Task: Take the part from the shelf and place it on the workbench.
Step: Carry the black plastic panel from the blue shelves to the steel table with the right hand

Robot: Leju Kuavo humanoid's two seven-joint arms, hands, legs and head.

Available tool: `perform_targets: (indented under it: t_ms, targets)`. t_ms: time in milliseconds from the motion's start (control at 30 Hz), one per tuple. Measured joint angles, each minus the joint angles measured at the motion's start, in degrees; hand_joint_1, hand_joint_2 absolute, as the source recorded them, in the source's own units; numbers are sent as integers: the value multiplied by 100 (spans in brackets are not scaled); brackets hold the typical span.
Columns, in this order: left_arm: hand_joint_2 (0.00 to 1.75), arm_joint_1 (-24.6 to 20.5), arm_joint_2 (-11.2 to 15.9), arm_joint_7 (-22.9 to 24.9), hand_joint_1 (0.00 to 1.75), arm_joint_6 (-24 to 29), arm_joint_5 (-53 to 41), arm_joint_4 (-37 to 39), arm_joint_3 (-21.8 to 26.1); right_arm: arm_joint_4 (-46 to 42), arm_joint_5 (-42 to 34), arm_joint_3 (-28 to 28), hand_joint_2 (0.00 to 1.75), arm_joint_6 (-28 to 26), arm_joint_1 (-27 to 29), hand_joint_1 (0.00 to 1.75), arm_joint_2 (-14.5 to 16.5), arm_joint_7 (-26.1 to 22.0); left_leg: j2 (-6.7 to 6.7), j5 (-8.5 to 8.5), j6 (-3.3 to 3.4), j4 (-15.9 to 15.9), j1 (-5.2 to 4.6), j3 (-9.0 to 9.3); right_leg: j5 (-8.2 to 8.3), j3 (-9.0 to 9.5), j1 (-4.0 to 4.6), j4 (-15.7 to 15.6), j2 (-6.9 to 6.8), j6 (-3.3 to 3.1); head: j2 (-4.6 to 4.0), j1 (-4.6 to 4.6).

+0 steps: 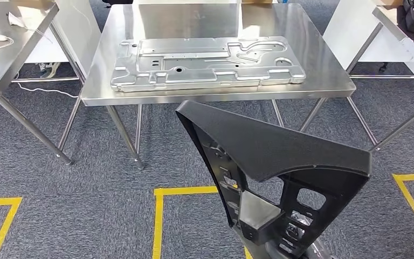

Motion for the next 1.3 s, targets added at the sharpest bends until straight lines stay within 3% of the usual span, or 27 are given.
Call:
perform_targets:
  t_ms: [100,167,267,300,333,367,433,500,600,667,700,767,800,833,867,933,1000,1067,1167,1233,1300]
  targets:
    - [175,-12,1,0,0,-3,-14,-2,14,-3,-16,-2,175,46,-43,175,1,41,5,-25,-90,-57,-8,57,-49,57,-4,-89,10,-46,0,0]
    - [175,-17,0,-2,0,-6,-21,-5,31,-3,-29,-2,175,70,-67,175,0,62,16,-144,-138,143,-18,12,-69,149,-42,-152,0,-103,0,-7]
    - [175,-8,-1,-1,0,-13,-40,-6,43,-1,-48,-5,175,103,-112,175,1,92,24,-558,-163,1197,-13,-524,-135,259,-54,-175,-17,-170,0,-13]
    - [175,-3,0,1,0,-15,-51,-5,45,4,-55,-5,175,125,-128,175,3,101,24,-606,-169,1477,-10,-699,-161,290,-54,-174,-15,-176,0,-12]
    - [175,1,1,2,0,-16,-65,-5,46,10,-61,-5,175,152,-145,175,6,105,24,-539,-173,1561,-6,-788,-190,329,-56,-173,-11,-173,0,-12]
    - [175,0,2,3,0,-16,-78,-6,48,17,-65,-5,175,178,-165,175,10,107,25,-356,-176,1407,0,-769,-224,377,-61,-171,-5,-165,0,-12]
    - [175,-2,4,4,0,-16,-94,-8,54,32,-67,-5,175,218,-207,175,19,107,26,115,-177,694,17,-524,-307,483,-67,-164,2,-123,0,-12]
    - [175,-2,6,5,0,-17,-101,-8,63,43,-60,0,175,262,-261,175,30,102,19,315,-151,178,19,-344,-377,523,-48,-141,8,-64,0,-10]
    - [175,6,13,5,0,-16,-108,-10,83,76,-3,34,175,332,-379,175,63,97,13,277,-58,78,6,-329,-405,532,-39,-171,12,0,0,-6]
    - [175,4,26,-1,0,-18,-110,-14,99,116,32,67,175,365,-502,175,90,97,20,262,7,48,28,-292,-502,471,-43,-18,5,35,0,-5]
    - [175,-2,31,-7,0,-24,-110,-16,111,140,38,83,175,376,-566,175,102,97,26,253,32,34,39,-271,-615,344,-45,225,2,47,0,-4]
    - [175,-12,36,-21,0,-45,-110,-17,140,194,50,118,175,382,-654,175,125,97,31,225,68,27,38,-247,-887,-116,-45,999,-1,57,0,-3]
    - [175,-12,38,-30,0,-54,-109,-17,156,222,58,133,175,383,-676,175,136,97,30,208,77,28,35,-234,-948,-343,-46,1327,-1,58,0,-3]
    - [175,-10,39,-37,0,-60,-109,-17,171,245,65,148,175,384,-693,175,145,97,25,188,82,28,33,-212,-900,-490,-45,1480,-1,58,0,-3]
    - [175,-8,40,-43,0,-62,-108,-17,184,265,69,162,175,384,-710,175,154,96,18,163,79,28,32,-180,-732,-521,-45,1396,-1,54,0,-3]
    - [175,-7,41,-53,0,-66,-108,-17,203,290,70,187,175,385,-744,175,163,91,2,105,56,24,32,-97,-219,-316,-40,712,-4,33,0,-3]
    - [175,-10,42,-60,0,-67,-108,-17,216,308,62,207,175,384,-760,175,172,80,-9,55,6,18,13,-52,38,-92,-14,115,-9,8,-1,2]
    - [175,-11,44,-61,0,-67,-113,-17,225,324,41,216,175,377,-758,175,179,66,-7,37,-55,-19,-1,-33,3,-30,13,-36,-6,-15,-1,6]
    - [175,-15,54,-63,0,-67,-134,-21,226,331,-7,217,175,363,-735,175,186,43,14,-38,-141,44,-11,0,-27,66,-33,-122,-4,-83,0,2]
    - [175,-14,62,-62,0,-68,-150,-22,226,334,-33,216,175,354,-727,175,192,31,26,-285,-161,584,-12,-232,-65,162,-48,-157,-16,-144,0,-3]
    - [175,-3,65,-61,0,-68,-161,-22,228,337,-48,215,175,346,-708,175,195,22,26,-545,-167,1346,-11,-647,-121,230,-41,-156,-21,-180,0,-4]
